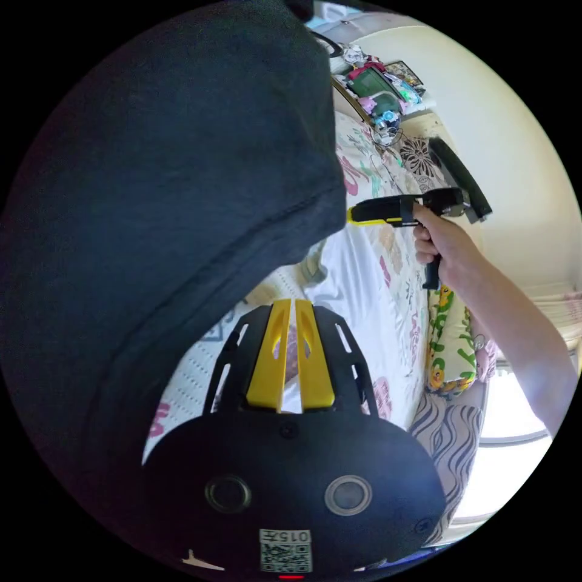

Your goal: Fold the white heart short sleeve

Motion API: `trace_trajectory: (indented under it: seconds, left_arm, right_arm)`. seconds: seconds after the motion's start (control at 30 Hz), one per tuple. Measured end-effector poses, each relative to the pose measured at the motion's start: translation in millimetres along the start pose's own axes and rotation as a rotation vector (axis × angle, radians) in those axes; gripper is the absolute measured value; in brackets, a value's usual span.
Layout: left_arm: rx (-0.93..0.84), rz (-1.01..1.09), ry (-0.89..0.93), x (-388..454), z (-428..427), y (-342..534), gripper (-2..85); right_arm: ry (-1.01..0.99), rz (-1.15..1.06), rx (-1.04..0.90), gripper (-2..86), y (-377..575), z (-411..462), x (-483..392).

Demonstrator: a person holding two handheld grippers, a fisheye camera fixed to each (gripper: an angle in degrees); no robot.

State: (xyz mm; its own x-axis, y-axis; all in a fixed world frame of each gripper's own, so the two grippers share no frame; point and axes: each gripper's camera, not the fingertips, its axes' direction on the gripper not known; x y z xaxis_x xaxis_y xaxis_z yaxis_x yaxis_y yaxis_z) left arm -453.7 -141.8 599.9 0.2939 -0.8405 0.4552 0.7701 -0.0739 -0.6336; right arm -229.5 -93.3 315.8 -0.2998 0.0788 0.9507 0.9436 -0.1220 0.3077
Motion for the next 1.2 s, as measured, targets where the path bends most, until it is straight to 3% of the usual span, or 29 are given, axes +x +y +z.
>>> trace_trajectory:
  seconds: [0.23, 0.47, 0.57, 0.73, 0.8, 0.9, 1.0, 1.2]
  left_arm:
    - [-0.181, 0.220, -0.062, 3, -8, 59, 7.8]
    - [-0.373, 0.325, -0.398, -26, -18, 133, 9.4]
    - [-0.438, 0.354, -0.416, -43, -22, 157, 8.3]
    - [-0.522, 0.386, -0.381, -58, -11, 168, 3.7]
    - [-0.569, 0.367, -0.360, -61, -6, 164, 3.2]
    - [-0.622, 0.354, -0.345, -64, 2, 157, 3.7]
    - [-0.658, 0.406, -0.364, -58, 10, 156, 6.0]
    - [-0.744, 0.503, -0.465, -40, 45, 166, 7.8]
  right_arm:
    - [-0.082, 0.231, 0.153, 6.3, 55, -42, 45]
    - [-0.482, 0.241, 0.287, 3.7, 179, -72, 35]
    - [-0.602, 0.247, 0.265, 1.1, 279, -44, 7]
    - [-0.709, 0.636, -0.035, -0.2, 488, 51, -47]
    - [-0.741, 0.910, -0.128, -0.1, 598, 69, -84]
    - [-0.752, 1.208, -0.153, 0.4, 708, 67, -127]
    - [-0.711, 1.395, -0.151, 3.3, 777, 64, -150]
    - [-0.756, 1.429, -0.104, 9.3, 811, 76, -149]
